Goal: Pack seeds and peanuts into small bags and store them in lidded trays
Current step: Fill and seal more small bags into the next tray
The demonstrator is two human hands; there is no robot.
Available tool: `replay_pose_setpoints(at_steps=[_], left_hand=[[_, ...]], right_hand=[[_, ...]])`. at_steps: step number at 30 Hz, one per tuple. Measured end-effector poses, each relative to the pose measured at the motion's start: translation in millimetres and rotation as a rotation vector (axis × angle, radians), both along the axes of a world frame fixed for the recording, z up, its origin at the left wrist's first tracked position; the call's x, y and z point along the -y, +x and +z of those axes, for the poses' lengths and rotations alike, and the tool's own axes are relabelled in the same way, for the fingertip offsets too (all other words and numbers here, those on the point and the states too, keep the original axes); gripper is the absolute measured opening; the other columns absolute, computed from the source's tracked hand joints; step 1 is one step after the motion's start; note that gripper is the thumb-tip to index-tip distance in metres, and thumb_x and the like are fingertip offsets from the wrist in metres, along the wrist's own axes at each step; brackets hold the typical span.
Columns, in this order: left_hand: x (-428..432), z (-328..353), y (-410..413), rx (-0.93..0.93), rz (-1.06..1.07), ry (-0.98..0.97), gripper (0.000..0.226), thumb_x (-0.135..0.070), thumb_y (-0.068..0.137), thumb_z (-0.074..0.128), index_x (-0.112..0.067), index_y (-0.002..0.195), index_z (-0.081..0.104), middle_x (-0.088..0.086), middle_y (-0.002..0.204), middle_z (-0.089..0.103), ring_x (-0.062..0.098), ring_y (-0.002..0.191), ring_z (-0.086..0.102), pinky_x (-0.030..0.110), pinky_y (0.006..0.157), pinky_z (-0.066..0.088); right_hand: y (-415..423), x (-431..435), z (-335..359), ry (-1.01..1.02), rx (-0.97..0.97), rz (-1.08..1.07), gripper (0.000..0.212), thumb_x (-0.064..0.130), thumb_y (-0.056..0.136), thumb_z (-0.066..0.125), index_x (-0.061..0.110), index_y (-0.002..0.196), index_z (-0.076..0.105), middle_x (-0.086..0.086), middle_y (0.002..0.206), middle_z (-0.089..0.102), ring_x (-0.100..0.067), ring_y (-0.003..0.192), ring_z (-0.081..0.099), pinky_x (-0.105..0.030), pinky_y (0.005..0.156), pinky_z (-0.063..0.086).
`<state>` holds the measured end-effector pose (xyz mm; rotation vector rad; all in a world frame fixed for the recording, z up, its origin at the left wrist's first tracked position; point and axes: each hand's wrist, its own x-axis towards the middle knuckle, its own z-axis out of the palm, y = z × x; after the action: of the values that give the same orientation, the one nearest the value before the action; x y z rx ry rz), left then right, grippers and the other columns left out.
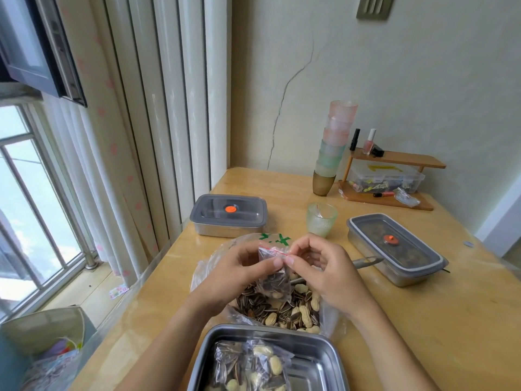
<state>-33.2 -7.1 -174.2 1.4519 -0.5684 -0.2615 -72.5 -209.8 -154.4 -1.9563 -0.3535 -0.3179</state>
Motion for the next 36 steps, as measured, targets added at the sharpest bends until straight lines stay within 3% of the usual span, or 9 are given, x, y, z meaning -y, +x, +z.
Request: replay_pose_setpoints(at_steps=[5, 8, 11, 15, 17, 21, 26, 32, 36], left_hand=[[4, -7, 5, 0.019, 0.089, 0.04, 0.011, -0.016, 0.095, 0.071, -0.006, 0.094, 0.076, 0.014, 0.09, 0.074, 0.02, 0.084, 0.065, 0.034, 0.079, 0.051], [5, -10, 5, 0.01, 0.141, 0.026, 0.012, -0.018, 0.096, 0.071, -0.008, 0.096, 0.078, 0.008, 0.089, 0.073, 0.015, 0.081, 0.062, 0.03, 0.076, 0.049], [5, -10, 5, 0.019, 0.179, -0.021, 0.015, -0.017, 0.097, 0.069, -0.004, 0.101, 0.077, 0.019, 0.103, 0.074, 0.021, 0.09, 0.065, 0.036, 0.082, 0.05], [4, -8, 5, 0.038, 0.192, -0.064, 0.016, -0.014, 0.099, 0.066, -0.001, 0.103, 0.075, 0.026, 0.103, 0.072, 0.018, 0.088, 0.064, 0.025, 0.078, 0.051], [4, -7, 4, 0.036, 0.194, -0.072, 0.016, -0.014, 0.099, 0.066, -0.002, 0.103, 0.075, 0.024, 0.102, 0.073, 0.015, 0.086, 0.065, 0.021, 0.075, 0.051], [4, -6, 4, 0.024, 0.199, -0.081, 0.016, -0.016, 0.098, 0.067, -0.005, 0.104, 0.077, 0.015, 0.094, 0.075, 0.013, 0.082, 0.063, 0.021, 0.07, 0.05], [3, -9, 6, 0.037, 0.193, -0.055, 0.017, -0.019, 0.098, 0.068, -0.005, 0.103, 0.076, 0.027, 0.103, 0.071, 0.019, 0.086, 0.063, 0.028, 0.076, 0.049], [5, -8, 5, 0.025, 0.202, -0.08, 0.013, -0.014, 0.097, 0.069, -0.003, 0.098, 0.076, 0.013, 0.091, 0.075, 0.013, 0.08, 0.065, 0.019, 0.069, 0.05], [6, -10, 5, 0.023, 0.205, -0.075, 0.012, -0.012, 0.097, 0.069, -0.002, 0.095, 0.075, 0.007, 0.085, 0.073, 0.012, 0.079, 0.064, 0.02, 0.069, 0.05]], right_hand=[[3, -3, -8, -0.183, 0.055, -0.153, 0.015, 0.01, 0.09, 0.076, 0.022, 0.083, 0.069, 0.005, 0.075, 0.07, -0.012, 0.068, 0.064, -0.023, 0.063, 0.053], [4, -7, -11, -0.093, 0.033, -0.157, 0.016, 0.01, 0.09, 0.077, 0.021, 0.095, 0.066, 0.004, 0.082, 0.072, -0.012, 0.072, 0.068, -0.024, 0.067, 0.056], [5, -9, -11, 0.078, -0.075, -0.111, 0.022, 0.012, 0.092, 0.077, 0.019, 0.107, 0.062, 0.001, 0.092, 0.074, -0.017, 0.081, 0.073, -0.03, 0.077, 0.06], [8, -6, -13, 0.18, -0.174, -0.088, 0.003, 0.012, 0.096, 0.072, 0.012, 0.097, 0.07, -0.003, 0.08, 0.074, -0.018, 0.075, 0.072, -0.034, 0.073, 0.057], [9, -5, -14, 0.187, -0.179, -0.092, 0.005, 0.014, 0.097, 0.071, 0.011, 0.093, 0.072, -0.006, 0.074, 0.073, -0.015, 0.071, 0.07, -0.03, 0.071, 0.055], [10, -6, -15, 0.176, -0.16, -0.102, 0.007, 0.015, 0.098, 0.07, 0.012, 0.093, 0.073, -0.008, 0.073, 0.074, -0.015, 0.069, 0.069, -0.026, 0.067, 0.054], [9, -7, -16, 0.164, -0.146, -0.115, 0.006, 0.015, 0.097, 0.071, 0.013, 0.091, 0.072, -0.008, 0.07, 0.073, -0.014, 0.067, 0.069, -0.027, 0.068, 0.055], [8, -9, -18, 0.093, -0.106, -0.161, 0.009, 0.02, 0.097, 0.071, 0.02, 0.088, 0.071, -0.005, 0.071, 0.073, -0.021, 0.07, 0.072, -0.037, 0.073, 0.059], [7, -11, -18, 0.061, -0.063, -0.174, 0.013, 0.016, 0.097, 0.069, 0.019, 0.085, 0.069, -0.003, 0.07, 0.072, -0.013, 0.067, 0.071, -0.027, 0.069, 0.056]])
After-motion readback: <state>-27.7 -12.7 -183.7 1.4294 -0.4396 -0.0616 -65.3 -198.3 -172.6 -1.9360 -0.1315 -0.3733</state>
